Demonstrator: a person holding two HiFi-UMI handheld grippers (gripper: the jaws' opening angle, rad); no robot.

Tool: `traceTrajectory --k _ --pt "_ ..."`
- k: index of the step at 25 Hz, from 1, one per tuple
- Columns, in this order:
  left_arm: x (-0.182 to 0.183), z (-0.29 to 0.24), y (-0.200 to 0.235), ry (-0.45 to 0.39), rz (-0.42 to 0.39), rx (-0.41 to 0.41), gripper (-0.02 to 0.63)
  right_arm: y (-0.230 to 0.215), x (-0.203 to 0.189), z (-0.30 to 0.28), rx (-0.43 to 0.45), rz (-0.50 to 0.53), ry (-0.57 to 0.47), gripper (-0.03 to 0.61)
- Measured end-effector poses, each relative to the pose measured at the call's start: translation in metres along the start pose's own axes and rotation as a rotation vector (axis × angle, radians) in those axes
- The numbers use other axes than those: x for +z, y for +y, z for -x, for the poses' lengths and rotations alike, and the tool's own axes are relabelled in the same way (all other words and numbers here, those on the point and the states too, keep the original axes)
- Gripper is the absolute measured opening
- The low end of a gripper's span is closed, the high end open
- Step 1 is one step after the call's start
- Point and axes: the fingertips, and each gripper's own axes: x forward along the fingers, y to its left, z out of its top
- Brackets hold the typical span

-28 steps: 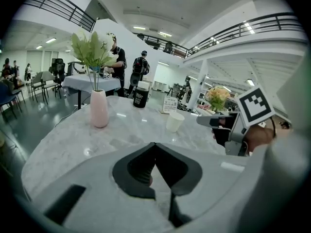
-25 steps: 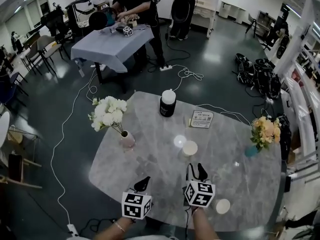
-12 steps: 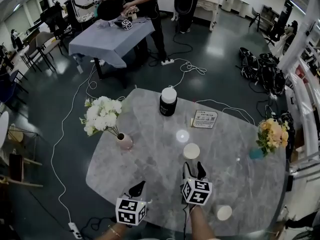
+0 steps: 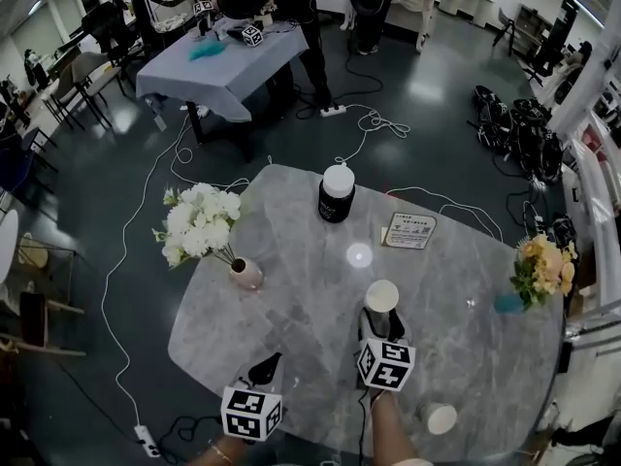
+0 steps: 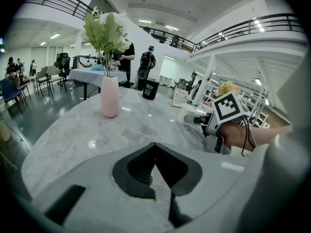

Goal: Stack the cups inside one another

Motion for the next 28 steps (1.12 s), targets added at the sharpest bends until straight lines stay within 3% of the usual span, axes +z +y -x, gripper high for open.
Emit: traceTrajectory --k 7,18,28 --pt "0.000 0.000 0.003 0.006 0.007 0.001 -0.003 0.001 0.006 -0.011 0.001 0.014 -0.012 0.239" --pt "-0.005 0.002 0.014 0.017 0.003 0.012 -0.004 -0.009 0.007 -0.020 -0.070 0.005 -0.032 0.238" --pt "-0.002 0.002 0.007 0.011 -0.004 -0.006 -0.003 -0.013 0.015 -0.003 -0.077 -0.016 -0.066 0.238"
